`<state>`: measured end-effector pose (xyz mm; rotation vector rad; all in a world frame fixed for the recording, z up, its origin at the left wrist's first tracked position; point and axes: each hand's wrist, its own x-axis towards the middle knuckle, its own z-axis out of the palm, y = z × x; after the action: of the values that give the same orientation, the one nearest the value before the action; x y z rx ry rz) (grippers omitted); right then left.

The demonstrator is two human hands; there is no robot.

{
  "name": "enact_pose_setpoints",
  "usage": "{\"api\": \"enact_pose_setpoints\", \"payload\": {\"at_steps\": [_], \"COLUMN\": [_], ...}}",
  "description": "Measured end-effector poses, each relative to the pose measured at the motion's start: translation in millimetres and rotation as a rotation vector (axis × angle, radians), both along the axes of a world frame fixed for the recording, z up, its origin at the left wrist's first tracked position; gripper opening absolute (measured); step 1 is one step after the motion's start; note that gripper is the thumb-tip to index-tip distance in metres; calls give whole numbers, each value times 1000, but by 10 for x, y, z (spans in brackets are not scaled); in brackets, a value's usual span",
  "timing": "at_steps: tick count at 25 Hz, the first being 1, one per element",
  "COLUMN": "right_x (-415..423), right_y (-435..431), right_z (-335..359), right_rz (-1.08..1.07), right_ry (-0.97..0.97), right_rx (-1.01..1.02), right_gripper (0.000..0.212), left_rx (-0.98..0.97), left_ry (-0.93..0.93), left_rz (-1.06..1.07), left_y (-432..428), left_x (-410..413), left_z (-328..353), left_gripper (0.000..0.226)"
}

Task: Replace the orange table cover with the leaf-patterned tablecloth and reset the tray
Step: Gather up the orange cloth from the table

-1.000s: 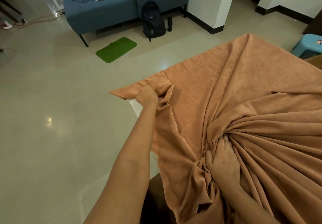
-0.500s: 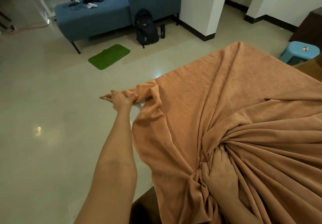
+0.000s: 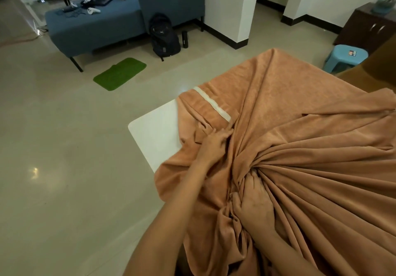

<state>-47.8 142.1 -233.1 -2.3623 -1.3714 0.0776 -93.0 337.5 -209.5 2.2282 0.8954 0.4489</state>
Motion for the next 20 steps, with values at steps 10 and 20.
{"api": "enact_pose_setpoints", "payload": {"at_steps": [10,20], "right_x": [186,611], "right_y": [-252,-1672], "right_z": [123,261], "right_rz": [180,234], "right_ry": [152,218], "right_rx": [-9,-44], "right_gripper": [55,65], "left_rx": [-197,-322], "left_ry": [-146,-27], "left_rz": [22,-104], "left_y": [-793,-2024], "left_x": [109,507], "left_z": [74,173], "left_gripper": [39,33]}}
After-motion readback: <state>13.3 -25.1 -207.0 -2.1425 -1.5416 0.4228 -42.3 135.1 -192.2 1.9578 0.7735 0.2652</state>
